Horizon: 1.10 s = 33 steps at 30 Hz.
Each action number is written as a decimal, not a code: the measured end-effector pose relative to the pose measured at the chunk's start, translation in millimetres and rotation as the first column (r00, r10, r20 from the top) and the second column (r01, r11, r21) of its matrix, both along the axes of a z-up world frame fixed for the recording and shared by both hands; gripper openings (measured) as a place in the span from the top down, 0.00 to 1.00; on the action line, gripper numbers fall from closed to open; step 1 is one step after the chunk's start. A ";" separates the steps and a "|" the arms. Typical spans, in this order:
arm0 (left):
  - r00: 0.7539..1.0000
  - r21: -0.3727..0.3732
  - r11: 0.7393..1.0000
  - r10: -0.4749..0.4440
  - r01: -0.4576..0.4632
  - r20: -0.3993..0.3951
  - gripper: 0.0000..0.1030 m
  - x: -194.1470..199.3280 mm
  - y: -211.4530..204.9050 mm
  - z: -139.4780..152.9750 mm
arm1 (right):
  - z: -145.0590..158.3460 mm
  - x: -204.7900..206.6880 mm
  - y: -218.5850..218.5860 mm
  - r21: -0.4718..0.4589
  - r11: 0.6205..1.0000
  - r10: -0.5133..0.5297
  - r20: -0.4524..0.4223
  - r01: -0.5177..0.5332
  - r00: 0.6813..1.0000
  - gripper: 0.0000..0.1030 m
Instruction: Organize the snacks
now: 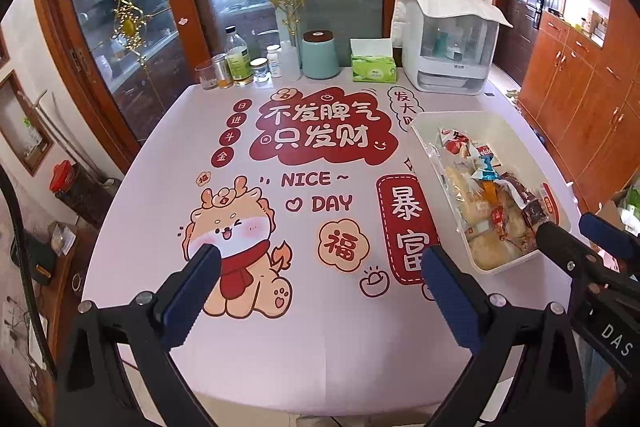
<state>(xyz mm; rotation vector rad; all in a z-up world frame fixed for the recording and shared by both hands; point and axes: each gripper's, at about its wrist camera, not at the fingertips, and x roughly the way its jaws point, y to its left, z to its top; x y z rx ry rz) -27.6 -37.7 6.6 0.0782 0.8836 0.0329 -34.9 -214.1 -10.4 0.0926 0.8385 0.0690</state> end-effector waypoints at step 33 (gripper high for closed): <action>0.996 -0.034 0.996 -0.082 0.081 -0.028 0.03 25.7 -3.9 -6.1 | -5.0 10.6 -3.1 -0.023 0.997 -0.070 -0.041 0.069 0.997 0.37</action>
